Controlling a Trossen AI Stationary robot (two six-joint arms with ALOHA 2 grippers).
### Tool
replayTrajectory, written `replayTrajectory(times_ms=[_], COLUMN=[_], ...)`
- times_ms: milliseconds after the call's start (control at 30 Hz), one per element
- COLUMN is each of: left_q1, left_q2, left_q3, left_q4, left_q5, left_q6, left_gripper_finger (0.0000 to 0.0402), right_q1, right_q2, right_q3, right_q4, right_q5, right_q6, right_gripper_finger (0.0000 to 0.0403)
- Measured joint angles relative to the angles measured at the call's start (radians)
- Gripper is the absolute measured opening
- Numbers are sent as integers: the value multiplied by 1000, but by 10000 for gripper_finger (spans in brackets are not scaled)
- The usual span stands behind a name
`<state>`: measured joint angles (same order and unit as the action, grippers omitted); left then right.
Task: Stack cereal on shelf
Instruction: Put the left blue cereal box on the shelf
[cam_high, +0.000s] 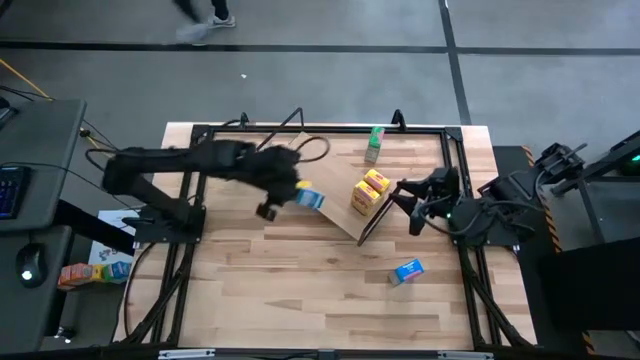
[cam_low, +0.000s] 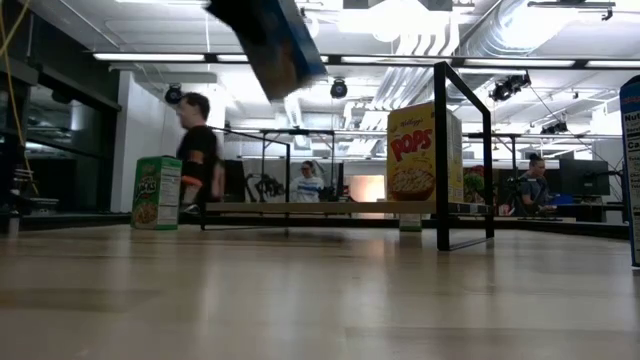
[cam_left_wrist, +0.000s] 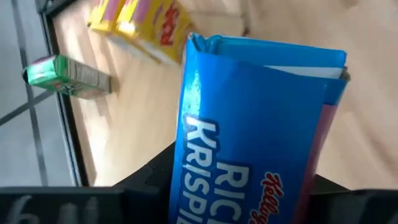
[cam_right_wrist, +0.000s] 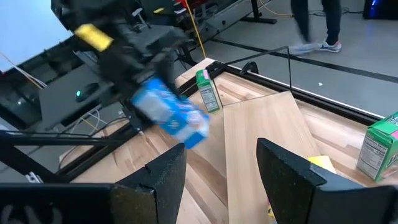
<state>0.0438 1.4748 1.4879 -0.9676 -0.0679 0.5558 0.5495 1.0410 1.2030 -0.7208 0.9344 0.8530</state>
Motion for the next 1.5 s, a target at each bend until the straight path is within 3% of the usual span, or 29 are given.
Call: replayTrajectory(times_ms=[367,633,1067,1500], left_q1=[195,223,217,209], left_q2=[306,470,516,531], left_q3=[147,234,257,258], left_q4=[69,134,153,180], left_q5=[-7,6,12,27], left_q6=[247,287,286,265], left_gripper_finger=[143,142,143,186], right_q1=[0,0,0,0], right_q2=[28,27,27,27], right_q3=[0,0,0,0], right_q4=[4,7,7,17], right_q5=[-15,-1,8,33], right_q6=[3,2,-1,3], right_gripper_finger=[188,188,188,188])
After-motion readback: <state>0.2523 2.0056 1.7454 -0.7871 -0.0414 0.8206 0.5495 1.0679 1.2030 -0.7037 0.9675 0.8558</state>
